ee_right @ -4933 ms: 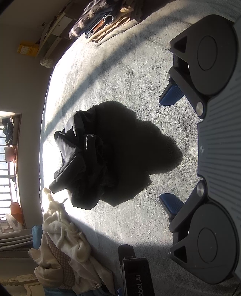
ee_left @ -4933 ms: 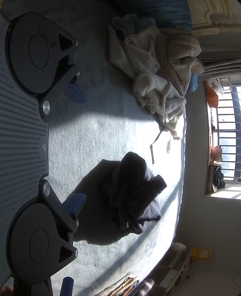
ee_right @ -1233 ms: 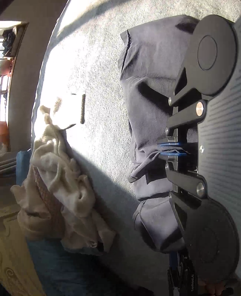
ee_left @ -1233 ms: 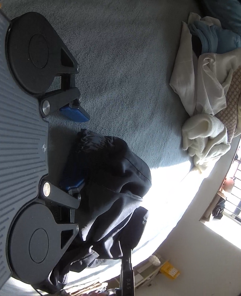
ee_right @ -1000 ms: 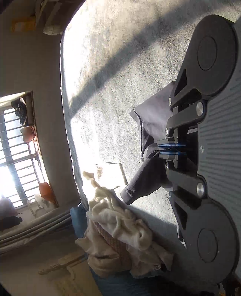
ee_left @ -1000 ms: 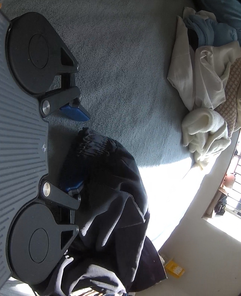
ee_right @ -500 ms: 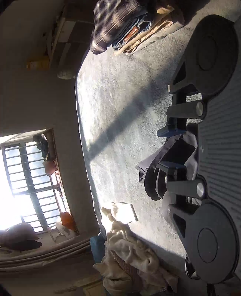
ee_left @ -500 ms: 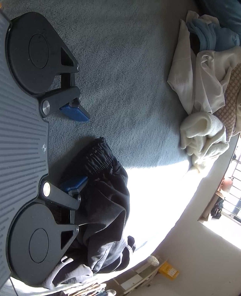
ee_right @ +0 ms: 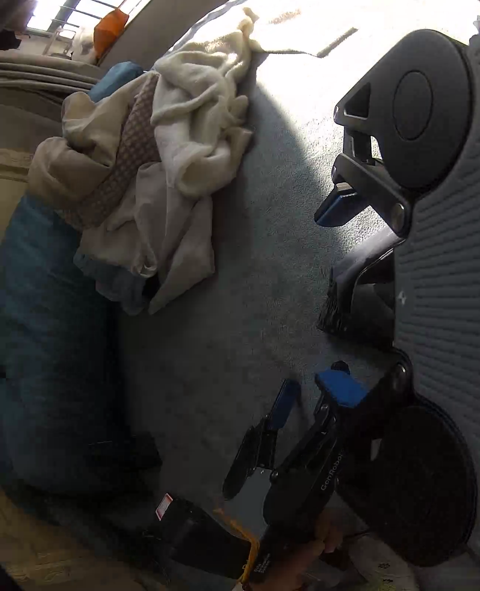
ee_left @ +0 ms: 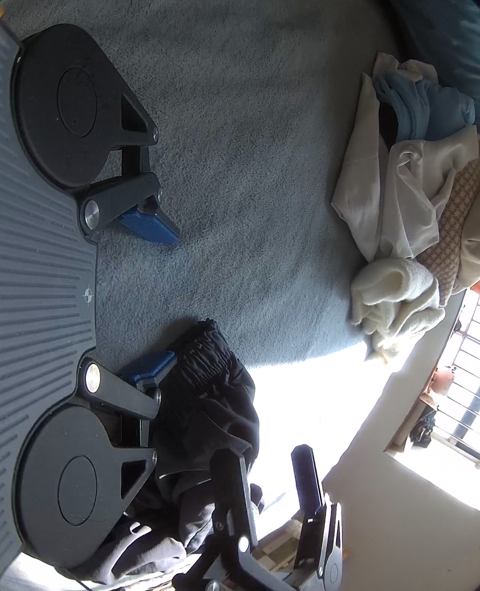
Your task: Fold clothes
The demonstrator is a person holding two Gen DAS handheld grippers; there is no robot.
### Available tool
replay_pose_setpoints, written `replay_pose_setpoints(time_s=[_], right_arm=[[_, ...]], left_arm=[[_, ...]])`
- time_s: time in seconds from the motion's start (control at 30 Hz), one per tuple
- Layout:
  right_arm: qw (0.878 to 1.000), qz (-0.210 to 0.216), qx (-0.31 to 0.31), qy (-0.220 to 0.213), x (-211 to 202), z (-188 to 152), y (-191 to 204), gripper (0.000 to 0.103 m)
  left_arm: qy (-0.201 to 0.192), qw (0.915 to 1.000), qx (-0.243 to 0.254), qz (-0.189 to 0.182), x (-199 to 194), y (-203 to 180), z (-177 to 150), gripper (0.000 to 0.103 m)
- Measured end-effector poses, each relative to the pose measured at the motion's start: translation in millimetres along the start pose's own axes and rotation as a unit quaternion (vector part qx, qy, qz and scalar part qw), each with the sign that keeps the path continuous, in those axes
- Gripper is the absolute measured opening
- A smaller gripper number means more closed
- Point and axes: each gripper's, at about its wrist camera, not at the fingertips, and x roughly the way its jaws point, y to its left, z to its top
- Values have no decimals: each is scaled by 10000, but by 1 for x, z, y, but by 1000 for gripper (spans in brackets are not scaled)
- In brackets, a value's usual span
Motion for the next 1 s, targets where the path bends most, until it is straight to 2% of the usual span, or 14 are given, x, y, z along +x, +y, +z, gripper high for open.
replay_pose_setpoints(time_s=[0.13,0.27,0.33,0.4,0.47,0.5,0.6,0.7,0.83,1.0], right_arm=[[9954,327,426,788,51,8,-21,86],[9832,728,777,1484,76,0,-30,76],[9829,682,756,1531,76,-4,-29,65],[9832,642,753,1531,74,-8,-28,44],[9851,633,786,1390,66,-9,-26,26],[9872,570,771,1278,60,-9,-24,21],[9916,349,984,760,29,-15,-26,15],[9898,89,1414,143,-14,-28,-34,14],[9773,-292,1995,-648,-75,-50,-45,14],[9465,-752,2676,-1638,-149,-78,-58,14]], left_arm=[[6,9999,86,-101,-1,7,-2,65],[-31,9997,134,-214,0,10,-1,65],[-52,9994,128,-308,0,9,0,66],[-47,9989,151,-448,0,5,0,66],[-43,9981,175,-588,-1,0,0,66],[-41,9977,186,-657,-1,-3,0,66],[-35,9960,222,-867,-1,-10,1,66],[-28,9939,257,-1076,-2,-17,1,66],[2,9898,313,-1387,-2,-28,2,68],[415,9722,671,-2204,16,-69,1,72]])
